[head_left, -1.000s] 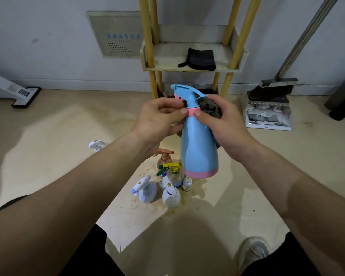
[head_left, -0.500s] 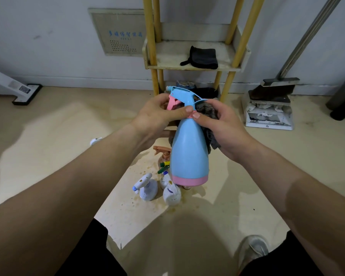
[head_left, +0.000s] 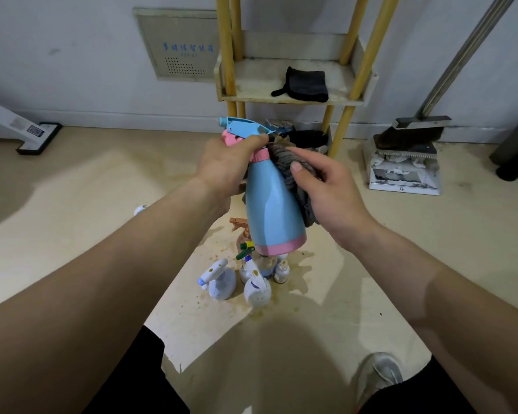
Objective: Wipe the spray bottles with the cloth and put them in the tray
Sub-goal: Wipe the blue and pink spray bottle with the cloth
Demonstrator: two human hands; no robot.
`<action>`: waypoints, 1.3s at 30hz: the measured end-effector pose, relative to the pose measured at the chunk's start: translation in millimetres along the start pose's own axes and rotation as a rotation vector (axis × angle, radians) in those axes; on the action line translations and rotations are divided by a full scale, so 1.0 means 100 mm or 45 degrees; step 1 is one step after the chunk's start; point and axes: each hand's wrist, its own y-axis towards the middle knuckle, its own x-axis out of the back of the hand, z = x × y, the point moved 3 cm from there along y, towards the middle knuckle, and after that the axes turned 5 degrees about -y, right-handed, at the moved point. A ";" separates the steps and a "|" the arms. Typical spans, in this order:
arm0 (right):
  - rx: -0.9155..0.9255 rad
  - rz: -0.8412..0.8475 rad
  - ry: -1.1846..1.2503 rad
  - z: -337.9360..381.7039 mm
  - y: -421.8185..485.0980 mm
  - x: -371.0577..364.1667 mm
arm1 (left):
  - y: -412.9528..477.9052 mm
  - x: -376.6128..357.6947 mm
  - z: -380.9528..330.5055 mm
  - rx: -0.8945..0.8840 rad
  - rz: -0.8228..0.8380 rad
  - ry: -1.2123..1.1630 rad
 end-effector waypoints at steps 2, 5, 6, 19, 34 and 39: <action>0.032 0.002 -0.100 0.01 -0.03 -0.05 | 0.01 0.00 0.03 -0.004 -0.050 -0.011; 0.060 0.014 -0.110 0.03 -0.08 -0.13 | 0.04 0.03 0.03 -0.053 -0.162 0.004; 0.076 0.036 -0.109 0.02 -0.11 -0.17 | 0.04 0.05 0.03 -0.066 -0.189 0.004; -0.051 -0.002 -0.226 -0.11 -0.09 -0.09 | 0.07 0.12 -0.02 -0.102 -0.216 -0.152; 0.382 -0.009 -0.684 -0.03 -0.23 -0.15 | 0.06 0.10 -0.08 -0.078 -0.159 -0.243; -0.074 -0.078 -0.221 -0.20 -0.09 -0.01 | 0.07 0.15 -0.07 -0.112 -0.201 -0.254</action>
